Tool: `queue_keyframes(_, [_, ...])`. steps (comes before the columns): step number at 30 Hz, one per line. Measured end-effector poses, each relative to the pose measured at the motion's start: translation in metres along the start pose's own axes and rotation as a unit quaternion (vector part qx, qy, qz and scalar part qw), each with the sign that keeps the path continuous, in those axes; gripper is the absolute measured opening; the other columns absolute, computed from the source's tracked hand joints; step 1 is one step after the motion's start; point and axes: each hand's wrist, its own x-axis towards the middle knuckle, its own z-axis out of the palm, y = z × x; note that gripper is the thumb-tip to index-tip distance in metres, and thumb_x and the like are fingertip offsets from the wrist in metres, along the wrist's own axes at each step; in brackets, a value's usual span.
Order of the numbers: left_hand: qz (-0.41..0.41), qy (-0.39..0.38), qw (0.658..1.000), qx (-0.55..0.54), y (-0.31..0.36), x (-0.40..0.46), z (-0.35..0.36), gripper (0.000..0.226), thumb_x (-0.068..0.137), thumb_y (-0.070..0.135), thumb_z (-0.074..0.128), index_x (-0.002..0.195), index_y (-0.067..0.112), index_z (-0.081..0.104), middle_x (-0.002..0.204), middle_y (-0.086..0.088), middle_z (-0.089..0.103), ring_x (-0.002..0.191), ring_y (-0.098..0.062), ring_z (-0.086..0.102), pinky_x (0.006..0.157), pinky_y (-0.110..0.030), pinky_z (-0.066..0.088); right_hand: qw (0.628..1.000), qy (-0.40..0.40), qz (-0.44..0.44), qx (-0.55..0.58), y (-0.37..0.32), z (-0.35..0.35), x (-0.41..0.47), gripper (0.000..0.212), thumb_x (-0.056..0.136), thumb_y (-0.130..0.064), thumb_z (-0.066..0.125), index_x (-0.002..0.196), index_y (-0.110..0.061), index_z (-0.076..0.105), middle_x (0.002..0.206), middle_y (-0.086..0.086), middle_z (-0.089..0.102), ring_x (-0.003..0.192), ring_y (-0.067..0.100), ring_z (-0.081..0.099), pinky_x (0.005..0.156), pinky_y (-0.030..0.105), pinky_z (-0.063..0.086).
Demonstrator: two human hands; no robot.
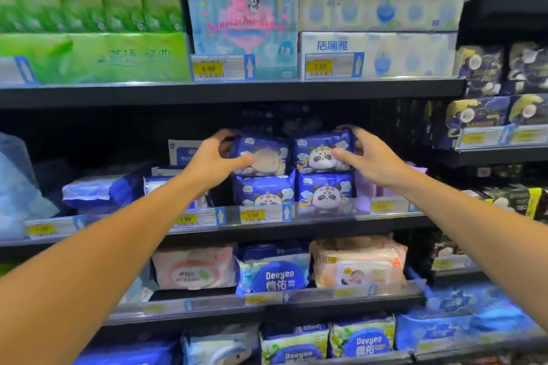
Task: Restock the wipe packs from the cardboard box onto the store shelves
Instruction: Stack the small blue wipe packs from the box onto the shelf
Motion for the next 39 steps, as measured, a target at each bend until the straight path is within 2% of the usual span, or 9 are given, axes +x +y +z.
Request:
queue_keyframes(8, [-0.012, -0.016, 1.0, 0.013, -0.002, 0.001, 0.005, 0.047, 0.082, 0.022, 0.081, 0.116, 0.033, 0.05, 0.099, 0.025, 0.058, 0.082, 0.018, 0.061, 0.072, -0.005, 0.05, 0.994, -0.086, 0.059, -0.02, 0.004, -0.006, 0.01, 0.043, 0.096, -0.022, 0.064, 0.134, -0.014, 0.047, 0.123, 0.004, 0.066, 0.113, 0.019, 0.064, 0.101, 0.038, 0.051])
queue_keyframes(11, [-0.017, -0.008, 0.999, 0.043, 0.004, 0.0, 0.005, 0.061, 0.081, 0.024, 0.082, 0.133, 0.023, 0.05, 0.11, 0.017, 0.056, 0.096, 0.001, 0.059, 0.075, -0.01, 0.046, 0.991, -0.084, 0.085, -0.062, 0.001, -0.006, 0.011, 0.029, 0.098, -0.024, 0.061, 0.121, -0.014, 0.045, 0.094, -0.008, 0.06, 0.083, 0.003, 0.057, 0.065, 0.004, 0.043])
queue_keyframes(13, [-0.016, -0.005, 0.996, 0.089, 0.009, -0.002, 0.004, 0.07, 0.081, 0.031, 0.081, 0.141, 0.015, 0.048, 0.118, 0.009, 0.057, 0.103, -0.009, 0.056, 0.072, -0.012, 0.044, 0.988, -0.082, 0.103, -0.082, -0.001, -0.007, 0.01, 0.029, 0.099, -0.026, 0.059, 0.119, -0.014, 0.043, 0.086, -0.012, 0.051, 0.075, 0.002, 0.05, 0.055, 0.005, 0.039])
queue_keyframes(17, [-0.026, -0.013, 0.987, 0.158, 0.017, -0.011, 0.001, 0.07, 0.083, 0.036, 0.078, 0.142, 0.012, 0.047, 0.119, 0.004, 0.061, 0.1, -0.012, 0.058, 0.064, -0.01, 0.043, 0.983, -0.068, 0.132, -0.109, -0.009, -0.007, -0.006, 0.063, 0.097, -0.04, 0.06, 0.144, -0.007, 0.034, 0.124, 0.005, 0.059, 0.106, 0.021, 0.057, 0.084, 0.03, 0.044])
queue_keyframes(20, [-0.001, 0.035, 0.99, 0.137, 0.019, -0.021, 0.002, 0.083, 0.08, 0.035, 0.082, 0.147, 0.016, 0.037, 0.141, -0.005, 0.05, 0.123, -0.019, 0.053, 0.096, -0.027, 0.05, 0.988, 0.031, 0.091, -0.117, -0.009, -0.004, -0.025, 0.081, 0.094, -0.042, 0.063, 0.155, -0.012, 0.02, 0.149, 0.012, 0.045, 0.135, 0.03, 0.044, 0.106, 0.041, 0.04])
queue_keyframes(22, [0.014, 0.082, 0.987, 0.138, 0.019, -0.035, 0.005, 0.087, 0.082, 0.034, 0.08, 0.151, 0.017, 0.029, 0.149, -0.007, 0.035, 0.137, -0.021, 0.039, 0.11, -0.035, 0.037, 0.988, 0.094, 0.022, -0.119, -0.013, 0.001, -0.048, 0.078, 0.094, -0.036, 0.065, 0.156, -0.016, 0.021, 0.158, 0.006, 0.033, 0.144, 0.024, 0.03, 0.116, 0.039, 0.03])
queue_keyframes(27, [0.185, 0.087, 0.945, 0.257, 0.01, -0.088, 0.017, 0.062, 0.089, 0.023, 0.068, 0.144, 0.018, 0.041, 0.141, 0.001, 0.041, 0.131, -0.014, 0.034, 0.106, -0.023, 0.034, 0.955, 0.084, -0.186, -0.214, -0.02, 0.03, -0.106, 0.061, 0.094, -0.022, 0.063, 0.149, -0.019, 0.038, 0.152, -0.004, 0.039, 0.142, 0.016, 0.035, 0.117, 0.034, 0.031])
queue_keyframes(31, [0.24, -0.038, 0.875, 0.418, -0.012, -0.113, 0.036, 0.06, 0.092, 0.032, 0.061, 0.149, 0.021, 0.043, 0.143, 0.003, 0.05, 0.135, -0.019, 0.042, 0.109, -0.04, 0.044, 0.932, 0.046, -0.151, -0.327, -0.002, 0.054, -0.122, 0.057, 0.097, -0.043, 0.055, 0.148, -0.024, 0.04, 0.151, -0.003, 0.038, 0.139, 0.019, 0.035, 0.111, 0.038, 0.041])
queue_keyframes(39, [0.182, -0.028, 0.871, 0.456, -0.022, -0.115, 0.06, 0.061, 0.098, 0.044, 0.05, 0.154, 0.025, 0.036, 0.156, 0.004, 0.04, 0.146, -0.019, 0.032, 0.112, -0.038, 0.043, 0.919, 0.072, -0.116, -0.369, 0.014, 0.076, -0.119, 0.063, 0.097, -0.056, 0.046, 0.15, -0.022, 0.041, 0.154, -0.003, 0.036, 0.143, 0.023, 0.032, 0.112, 0.036, 0.038])
